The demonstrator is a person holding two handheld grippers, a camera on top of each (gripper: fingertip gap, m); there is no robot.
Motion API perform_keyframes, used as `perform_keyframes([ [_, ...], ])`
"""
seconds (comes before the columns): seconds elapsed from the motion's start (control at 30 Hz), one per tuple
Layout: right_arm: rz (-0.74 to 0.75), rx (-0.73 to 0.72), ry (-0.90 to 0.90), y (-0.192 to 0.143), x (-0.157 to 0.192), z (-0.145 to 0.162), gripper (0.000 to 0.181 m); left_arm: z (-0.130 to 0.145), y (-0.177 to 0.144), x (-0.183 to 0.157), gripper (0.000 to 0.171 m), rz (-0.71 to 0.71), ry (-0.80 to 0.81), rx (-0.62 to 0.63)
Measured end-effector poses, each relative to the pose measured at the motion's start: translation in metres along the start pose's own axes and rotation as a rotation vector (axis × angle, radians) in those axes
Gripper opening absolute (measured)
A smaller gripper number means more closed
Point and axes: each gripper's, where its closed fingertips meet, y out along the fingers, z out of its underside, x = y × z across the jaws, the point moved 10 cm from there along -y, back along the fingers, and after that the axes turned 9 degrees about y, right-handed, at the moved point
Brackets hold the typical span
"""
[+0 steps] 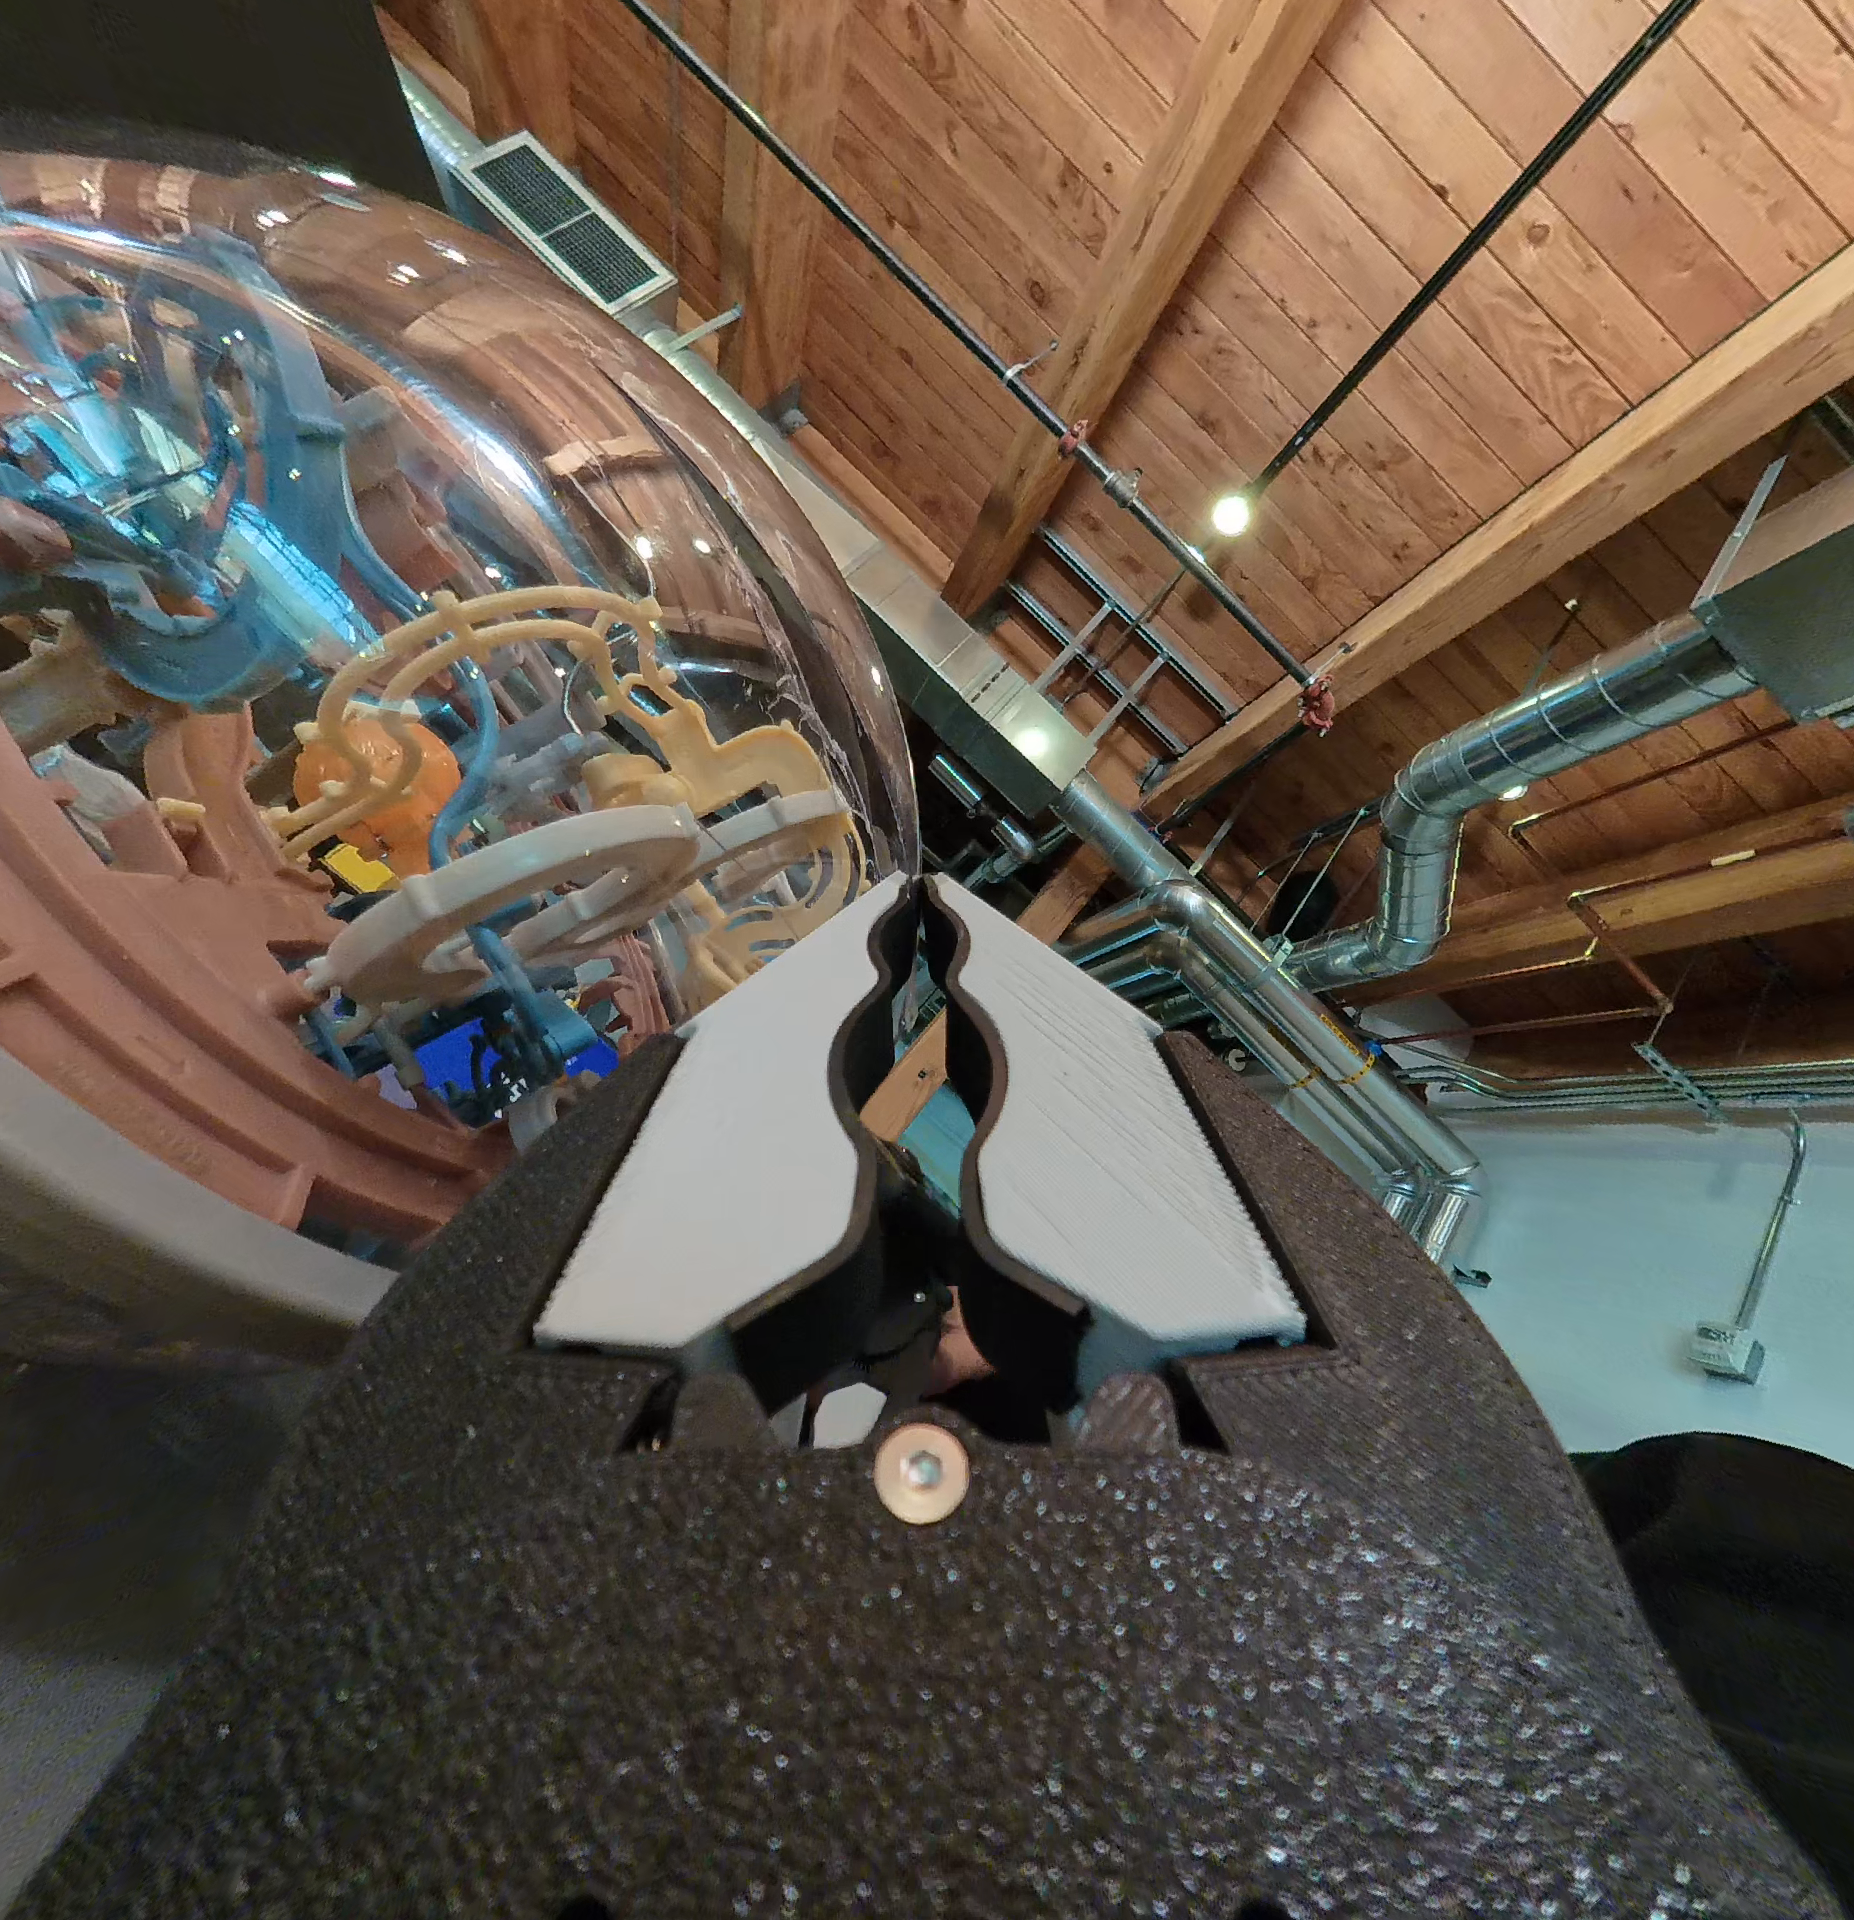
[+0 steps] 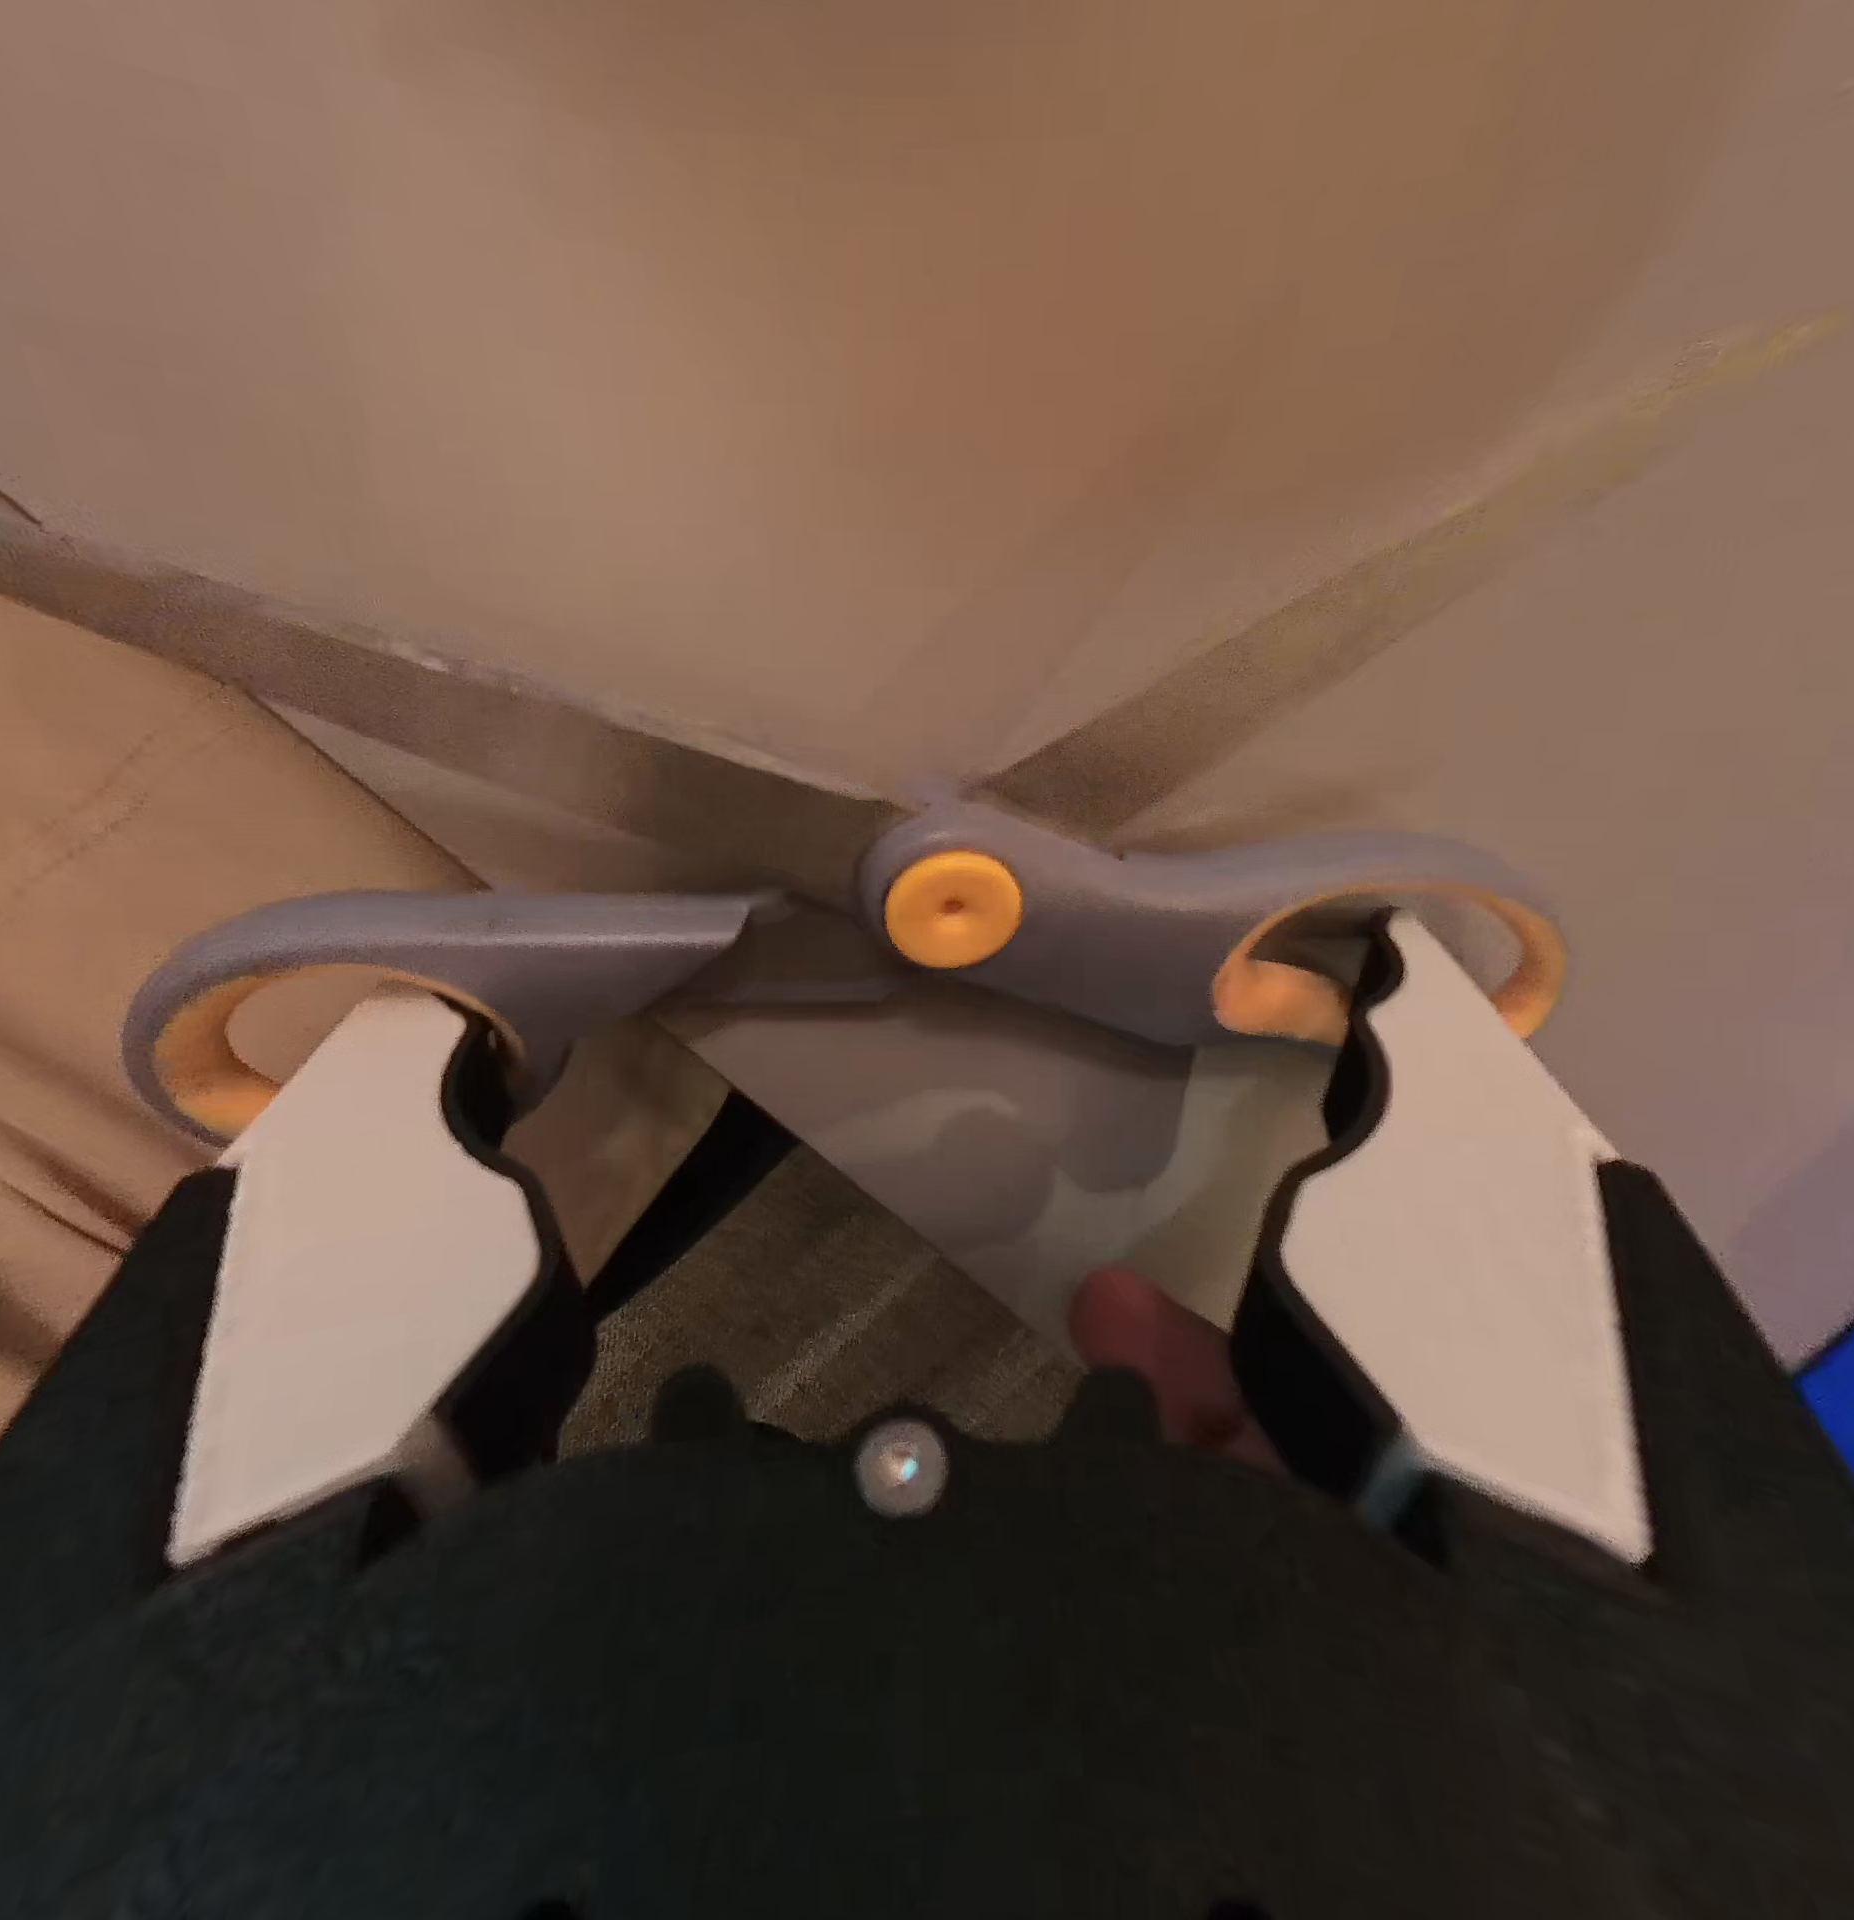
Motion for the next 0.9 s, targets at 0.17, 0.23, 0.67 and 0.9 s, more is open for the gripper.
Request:
perform_keyframes([
  [0.17,0.002,0.018,-0.008,0.0,0.0,-0.001,0.157,0.0,0.0,-0.001,0.0,0.0,0.001,0.003],
  [0.23,-0.002,-0.01,0.005,0.0,-0.001,-0.001,0.157,0.0,0.0,-0.001,0.0,0.0,0.0,0.001],
  [0.67,-0.013,-0.441,0.082,-0.001,0.01,0.019,0.131,-0.003,0.002,-0.002,0.0,0.004,0.0,-0.001],
  [0.9,-0.009,-0.668,-0.019,-0.012,0.031,0.024,0.092,-0.009,0.005,-0.002,0.0,0.008,0.001,0.004],
])
